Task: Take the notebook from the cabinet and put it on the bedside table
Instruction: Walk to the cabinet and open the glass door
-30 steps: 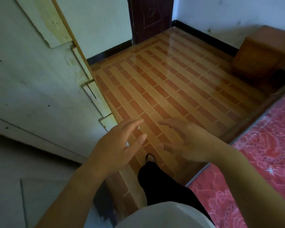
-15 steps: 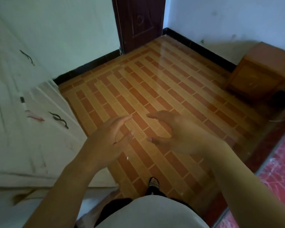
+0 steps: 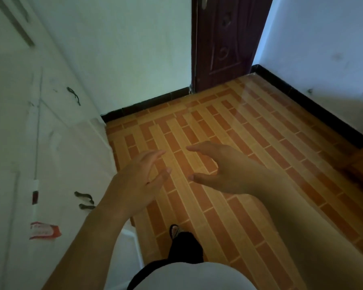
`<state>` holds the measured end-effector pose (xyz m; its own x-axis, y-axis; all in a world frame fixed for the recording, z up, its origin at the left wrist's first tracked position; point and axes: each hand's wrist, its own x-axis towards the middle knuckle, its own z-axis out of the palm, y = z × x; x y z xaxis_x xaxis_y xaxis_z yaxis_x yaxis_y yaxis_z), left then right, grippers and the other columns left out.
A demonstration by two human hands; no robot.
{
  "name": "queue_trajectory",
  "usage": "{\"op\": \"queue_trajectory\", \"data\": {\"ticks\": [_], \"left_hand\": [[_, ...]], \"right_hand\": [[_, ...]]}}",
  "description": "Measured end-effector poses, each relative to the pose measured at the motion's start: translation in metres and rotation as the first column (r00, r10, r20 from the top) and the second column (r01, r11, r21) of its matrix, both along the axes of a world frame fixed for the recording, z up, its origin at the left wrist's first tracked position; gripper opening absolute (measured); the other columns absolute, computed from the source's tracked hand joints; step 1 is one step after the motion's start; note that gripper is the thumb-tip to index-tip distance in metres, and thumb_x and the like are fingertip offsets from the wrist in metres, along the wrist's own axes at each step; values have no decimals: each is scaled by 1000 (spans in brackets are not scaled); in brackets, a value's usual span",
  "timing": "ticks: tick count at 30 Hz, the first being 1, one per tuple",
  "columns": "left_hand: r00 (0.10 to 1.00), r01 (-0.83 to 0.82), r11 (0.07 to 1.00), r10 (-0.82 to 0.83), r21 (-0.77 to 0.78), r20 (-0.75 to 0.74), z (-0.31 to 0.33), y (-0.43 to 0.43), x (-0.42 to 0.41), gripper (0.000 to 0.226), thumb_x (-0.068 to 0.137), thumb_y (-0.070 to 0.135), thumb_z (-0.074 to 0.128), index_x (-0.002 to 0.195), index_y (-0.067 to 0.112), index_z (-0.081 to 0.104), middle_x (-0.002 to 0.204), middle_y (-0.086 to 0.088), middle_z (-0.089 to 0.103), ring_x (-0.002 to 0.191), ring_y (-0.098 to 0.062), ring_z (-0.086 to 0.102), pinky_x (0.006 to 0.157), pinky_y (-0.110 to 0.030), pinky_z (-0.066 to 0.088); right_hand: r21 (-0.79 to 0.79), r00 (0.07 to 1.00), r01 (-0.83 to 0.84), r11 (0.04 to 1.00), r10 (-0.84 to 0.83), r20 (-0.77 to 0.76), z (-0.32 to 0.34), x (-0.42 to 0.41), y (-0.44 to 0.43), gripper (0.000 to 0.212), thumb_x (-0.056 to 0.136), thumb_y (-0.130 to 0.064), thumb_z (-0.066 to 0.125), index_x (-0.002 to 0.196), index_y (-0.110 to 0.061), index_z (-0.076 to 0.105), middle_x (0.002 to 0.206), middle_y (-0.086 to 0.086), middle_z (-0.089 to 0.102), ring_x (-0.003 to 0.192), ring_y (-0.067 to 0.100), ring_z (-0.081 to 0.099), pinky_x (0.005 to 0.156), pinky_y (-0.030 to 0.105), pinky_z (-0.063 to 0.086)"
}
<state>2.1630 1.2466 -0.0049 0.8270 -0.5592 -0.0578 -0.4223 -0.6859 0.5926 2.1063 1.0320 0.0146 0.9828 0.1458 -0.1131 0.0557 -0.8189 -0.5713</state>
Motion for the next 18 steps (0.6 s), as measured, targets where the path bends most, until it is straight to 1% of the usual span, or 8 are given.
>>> {"op": "queue_trajectory", "data": {"ticks": [3,7,10,11,13,16,18], "left_hand": [[997,-44,999,43,23,57,12,-13,63,58,86,64,33,138,39,30,145,15,35,128,-5,37,103,-39,39],[986,-114,993,111,19,121,33,-20,135,62,82,68,29,137,40,32,143,14,39,124,-8,43,102,-39,39],[971,-189,982,184,22,154,41,-14,170,60,84,66,31,137,37,32,143,11,40,126,-8,40,103,-34,36],[963,-223,975,216,23,158,43,-10,178,61,84,66,31,137,37,33,142,11,40,126,-8,40,104,-36,37],[939,-303,953,293,27,180,49,-1,190,62,82,66,30,136,36,34,142,11,40,126,-9,40,104,-38,38],[884,-427,903,406,47,234,59,16,203,57,86,62,34,136,35,35,142,10,40,127,-9,39,101,-29,34],[832,-519,852,483,72,273,69,27,207,58,86,62,34,137,35,34,143,10,40,128,-9,38,100,-27,31]], "right_hand": [[-1,999,-37,999,37,36,8,69,-9,65,80,-57,57,137,-42,29,146,-16,34,130,5,33,96,23,26],[14,993,-103,995,102,52,21,151,-13,64,80,-55,58,136,-42,30,145,-16,35,129,6,34,92,23,28],[42,982,-179,983,176,74,31,200,-10,63,81,-52,59,136,-41,32,145,-15,36,130,8,34,94,23,27],[41,975,-212,976,208,74,34,215,-8,62,82,-50,60,136,-41,32,146,-15,36,131,9,33,96,24,28],[21,958,-282,959,280,64,39,244,0,62,82,-50,59,137,-40,31,147,-13,35,132,10,33,99,28,30],[12,912,-403,915,400,86,46,288,21,62,81,-52,58,137,-39,34,145,-13,38,128,10,37,92,22,28],[19,869,-490,872,487,91,53,315,37,62,81,-54,57,137,-39,33,145,-14,37,128,9,37,92,20,27]]}}
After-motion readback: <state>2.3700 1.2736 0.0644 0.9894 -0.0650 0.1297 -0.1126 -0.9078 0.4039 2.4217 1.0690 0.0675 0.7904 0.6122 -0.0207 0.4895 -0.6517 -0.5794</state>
